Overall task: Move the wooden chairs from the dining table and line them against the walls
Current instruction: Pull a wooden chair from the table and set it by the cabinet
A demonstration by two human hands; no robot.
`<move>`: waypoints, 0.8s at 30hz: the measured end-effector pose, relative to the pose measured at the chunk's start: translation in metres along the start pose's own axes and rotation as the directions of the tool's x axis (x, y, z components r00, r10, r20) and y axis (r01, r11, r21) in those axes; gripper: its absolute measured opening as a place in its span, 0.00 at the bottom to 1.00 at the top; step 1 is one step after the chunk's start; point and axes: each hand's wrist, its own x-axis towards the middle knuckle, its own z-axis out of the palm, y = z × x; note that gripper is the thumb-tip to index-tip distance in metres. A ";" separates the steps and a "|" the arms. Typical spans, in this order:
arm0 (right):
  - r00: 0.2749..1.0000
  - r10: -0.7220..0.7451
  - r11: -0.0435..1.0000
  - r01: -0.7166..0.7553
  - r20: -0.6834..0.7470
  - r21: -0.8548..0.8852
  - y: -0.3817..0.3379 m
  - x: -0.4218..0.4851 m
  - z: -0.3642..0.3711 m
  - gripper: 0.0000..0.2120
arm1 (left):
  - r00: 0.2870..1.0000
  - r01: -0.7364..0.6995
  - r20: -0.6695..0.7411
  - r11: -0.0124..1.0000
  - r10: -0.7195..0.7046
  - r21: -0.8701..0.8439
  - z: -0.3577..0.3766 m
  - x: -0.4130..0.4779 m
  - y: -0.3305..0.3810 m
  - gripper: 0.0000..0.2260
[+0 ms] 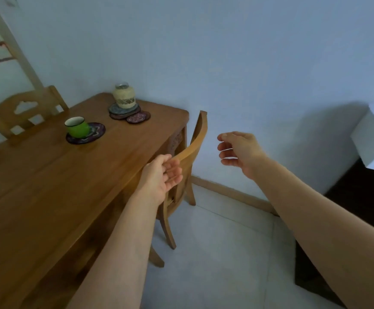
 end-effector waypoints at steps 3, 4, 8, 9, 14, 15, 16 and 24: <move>0.999 0.035 0.997 -0.033 0.036 -0.070 -0.002 0.046 -0.004 0.06 | 0.992 0.099 -0.070 0.993 -0.103 -0.063 0.017 0.034 -0.010 0.09; 0.997 0.056 0.995 -0.051 0.054 -0.085 -0.002 0.059 -0.002 0.06 | 0.985 0.136 -0.089 0.985 -0.145 -0.103 0.020 0.044 -0.013 0.12; 0.980 0.165 0.978 -0.149 0.107 -0.149 0.008 0.106 0.013 0.06 | 0.945 0.231 -0.166 0.935 -0.282 -0.271 0.022 0.081 -0.018 0.23; 0.975 0.193 0.972 -0.175 0.111 -0.155 0.012 0.116 0.018 0.06 | 0.935 0.245 -0.181 0.924 -0.306 -0.295 0.022 0.091 -0.018 0.25; 0.953 0.288 0.950 -0.272 0.093 -0.151 0.026 0.161 0.038 0.07 | 0.894 0.284 -0.211 0.865 -0.394 -0.414 0.027 0.133 -0.009 0.26; 0.948 0.304 0.946 -0.289 0.090 -0.148 0.030 0.168 0.041 0.08 | 0.881 0.291 -0.229 0.855 -0.415 -0.430 0.028 0.139 -0.007 0.25; 0.943 0.322 0.940 -0.307 0.085 -0.151 0.034 0.175 0.045 0.08 | 0.870 0.289 -0.254 0.854 -0.423 -0.432 0.031 0.144 -0.006 0.25; 0.894 0.447 0.883 -0.442 -0.003 -0.159 0.057 0.227 0.075 0.11 | 0.797 0.358 -0.282 0.794 -0.534 -0.491 0.019 0.180 -0.004 0.22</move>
